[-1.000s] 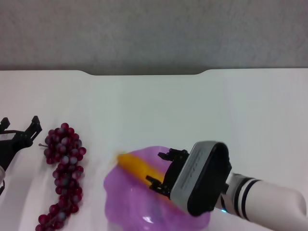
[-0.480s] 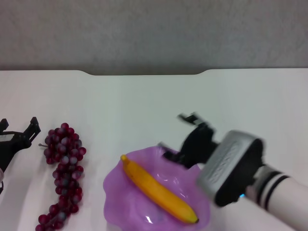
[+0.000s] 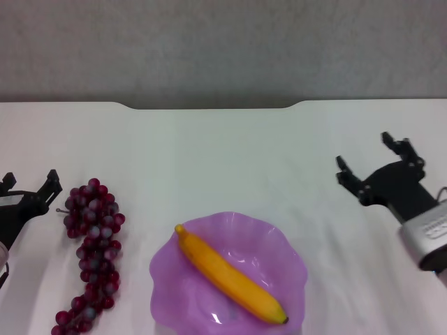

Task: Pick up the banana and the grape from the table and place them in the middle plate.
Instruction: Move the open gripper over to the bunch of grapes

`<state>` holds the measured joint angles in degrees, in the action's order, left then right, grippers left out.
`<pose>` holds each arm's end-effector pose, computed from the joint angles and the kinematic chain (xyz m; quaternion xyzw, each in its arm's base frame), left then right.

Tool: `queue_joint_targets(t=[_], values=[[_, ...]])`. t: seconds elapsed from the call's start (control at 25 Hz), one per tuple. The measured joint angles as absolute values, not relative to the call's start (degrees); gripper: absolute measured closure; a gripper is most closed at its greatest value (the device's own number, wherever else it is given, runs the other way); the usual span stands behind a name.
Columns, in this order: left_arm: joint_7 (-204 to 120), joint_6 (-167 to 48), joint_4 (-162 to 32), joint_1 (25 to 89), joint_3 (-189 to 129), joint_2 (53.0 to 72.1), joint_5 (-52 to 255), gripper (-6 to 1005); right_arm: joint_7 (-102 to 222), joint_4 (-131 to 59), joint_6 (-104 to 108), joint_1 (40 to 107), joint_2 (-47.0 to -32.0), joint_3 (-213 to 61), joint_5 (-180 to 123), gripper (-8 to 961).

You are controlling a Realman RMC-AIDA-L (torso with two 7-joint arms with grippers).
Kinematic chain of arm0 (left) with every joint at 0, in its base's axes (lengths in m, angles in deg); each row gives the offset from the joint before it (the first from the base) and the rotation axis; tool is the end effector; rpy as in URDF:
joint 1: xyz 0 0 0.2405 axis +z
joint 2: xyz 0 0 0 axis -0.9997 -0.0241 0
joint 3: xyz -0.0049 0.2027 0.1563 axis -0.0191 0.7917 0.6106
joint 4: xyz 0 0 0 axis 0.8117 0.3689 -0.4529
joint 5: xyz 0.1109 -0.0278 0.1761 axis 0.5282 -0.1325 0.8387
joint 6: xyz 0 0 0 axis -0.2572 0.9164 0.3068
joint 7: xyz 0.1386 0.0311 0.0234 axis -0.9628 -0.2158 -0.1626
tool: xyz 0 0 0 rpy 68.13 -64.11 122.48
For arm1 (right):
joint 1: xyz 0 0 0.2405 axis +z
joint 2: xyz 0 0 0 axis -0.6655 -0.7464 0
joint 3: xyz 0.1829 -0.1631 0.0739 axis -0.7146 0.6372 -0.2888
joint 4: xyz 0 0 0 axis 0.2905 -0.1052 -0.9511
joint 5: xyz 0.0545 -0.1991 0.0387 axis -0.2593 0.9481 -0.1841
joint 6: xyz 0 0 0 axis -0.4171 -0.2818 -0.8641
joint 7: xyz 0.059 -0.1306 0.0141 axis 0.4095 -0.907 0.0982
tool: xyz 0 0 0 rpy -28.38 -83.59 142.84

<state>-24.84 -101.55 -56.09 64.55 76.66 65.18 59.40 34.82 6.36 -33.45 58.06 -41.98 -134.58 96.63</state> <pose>-0.3686 0.3381 -0.0109 -0.6772 -0.3585 -0.2405 0.5959 0.2803 0.3323 -0.0524 -0.7901 0.1134 0.1753 0.5763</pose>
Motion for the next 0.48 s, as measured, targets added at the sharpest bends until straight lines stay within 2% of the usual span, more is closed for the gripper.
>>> queue_joint_targets(t=[0.32, 0.48], values=[[-24.6, -101.7, -55.7, 64.4, 76.6, 65.31, 59.5, 138, 53.7, -11.5, -42.5, 63.8, -42.53, -131.8, 95.9, 70], [-23.6, -101.5, -55.9, 64.2, 76.7, 65.31, 59.9, 136, 63.4, -13.3, -38.8, 65.6, -42.13, -130.4, 95.0, 70]])
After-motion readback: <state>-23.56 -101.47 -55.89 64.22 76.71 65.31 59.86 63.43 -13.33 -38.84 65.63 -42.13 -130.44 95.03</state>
